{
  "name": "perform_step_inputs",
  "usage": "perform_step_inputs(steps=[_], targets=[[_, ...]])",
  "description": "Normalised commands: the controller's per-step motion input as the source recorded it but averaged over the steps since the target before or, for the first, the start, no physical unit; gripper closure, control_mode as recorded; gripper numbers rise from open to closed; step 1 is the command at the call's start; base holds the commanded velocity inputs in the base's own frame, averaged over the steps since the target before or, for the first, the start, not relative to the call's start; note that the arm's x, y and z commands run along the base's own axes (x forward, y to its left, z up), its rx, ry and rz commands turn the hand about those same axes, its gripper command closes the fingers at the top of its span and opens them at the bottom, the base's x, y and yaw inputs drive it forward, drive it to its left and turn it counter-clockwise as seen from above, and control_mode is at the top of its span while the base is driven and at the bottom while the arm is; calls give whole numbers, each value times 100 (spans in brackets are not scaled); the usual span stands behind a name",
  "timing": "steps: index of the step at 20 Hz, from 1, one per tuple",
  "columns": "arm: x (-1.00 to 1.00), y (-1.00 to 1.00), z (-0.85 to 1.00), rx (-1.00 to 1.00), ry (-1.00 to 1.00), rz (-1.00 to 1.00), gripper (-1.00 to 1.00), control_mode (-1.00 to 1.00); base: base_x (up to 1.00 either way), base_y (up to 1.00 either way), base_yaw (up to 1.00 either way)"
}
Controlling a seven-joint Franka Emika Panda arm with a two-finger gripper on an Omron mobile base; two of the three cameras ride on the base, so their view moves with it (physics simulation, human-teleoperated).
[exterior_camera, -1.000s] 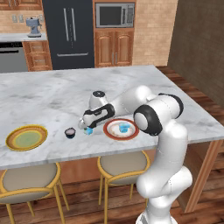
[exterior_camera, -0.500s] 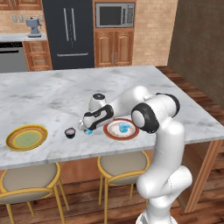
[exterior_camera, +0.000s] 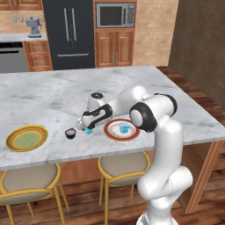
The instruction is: Place two yogurt containers on each plate.
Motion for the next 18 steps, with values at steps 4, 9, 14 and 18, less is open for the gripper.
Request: perform_step_inputs(steps=[4, 9, 14, 18], targets=[[0, 16, -1, 0, 2, 0, -100, -100, 0, 0, 0], [2, 5, -6, 0, 0, 0, -100, -100, 0, 0, 0], [3, -6, -2, 0, 0, 0, -100, -100, 0, 0, 0], [0, -3, -9, 0, 0, 0, -100, -100, 0, 0, 0]])
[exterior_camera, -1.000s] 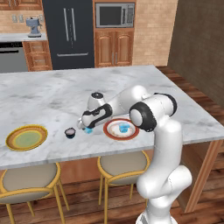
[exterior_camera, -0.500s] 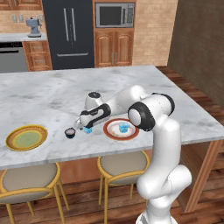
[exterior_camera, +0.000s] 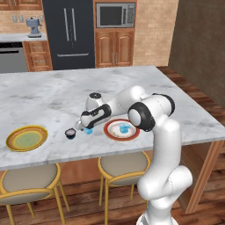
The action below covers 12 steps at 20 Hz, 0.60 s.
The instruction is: Place two yogurt containers on each plate.
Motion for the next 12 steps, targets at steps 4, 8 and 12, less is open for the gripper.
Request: perform_step_inputs(steps=[4, 8, 12], targets=[[0, 0, -11, 0, 0, 0, -100, -100, 0, 0, 0], [0, 0, -5, 0, 0, 0, 100, -100, 0, 0, 0], [0, 0, -1, 0, 0, 0, 100, -100, 0, 0, 0]])
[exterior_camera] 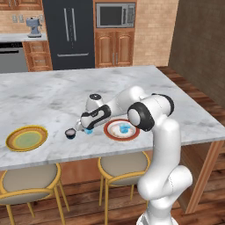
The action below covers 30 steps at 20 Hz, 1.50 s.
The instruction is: Place two yogurt containers on each plate.
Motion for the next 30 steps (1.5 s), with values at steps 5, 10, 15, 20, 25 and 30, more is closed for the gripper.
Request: perform_step_inputs(steps=[5, 10, 15, 20, 25, 30], targets=[[0, 0, 0, 0, 0, 0, 100, -100, 0, 0, 0], [-6, -11, 12, 0, 0, 0, 100, -100, 0, 0, 0], [-22, -40, 29, 0, 0, -1, 100, -100, 0, 0, 0], [-39, -69, 13, 0, 0, -5, 100, -100, 0, 0, 0], [-19, -64, 15, 0, 2, -6, 100, -100, 0, 0, 0], [-1, -32, 0, 0, 6, -7, 100, -100, 0, 0, 0]])
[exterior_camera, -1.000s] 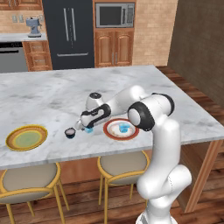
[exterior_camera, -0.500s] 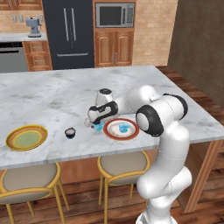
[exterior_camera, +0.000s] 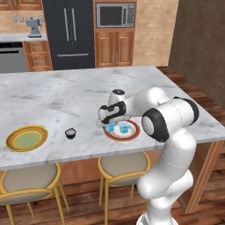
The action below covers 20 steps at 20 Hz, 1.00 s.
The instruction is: Place two yogurt containers on each plate.
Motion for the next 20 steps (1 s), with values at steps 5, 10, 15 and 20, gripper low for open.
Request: perform_step_inputs(steps=[5, 10, 15, 20], targets=[[0, -27, -10, 0, 2, -4, 100, -100, 0, 0, 0], [0, -24, -16, 0, 1, -1, 100, -100, 0, 0, 0], [0, -5, -13, 0, 2, -1, 100, -100, 0, 0, 0], [0, 0, -5, 0, 0, 0, -100, -100, 0, 0, 0]])
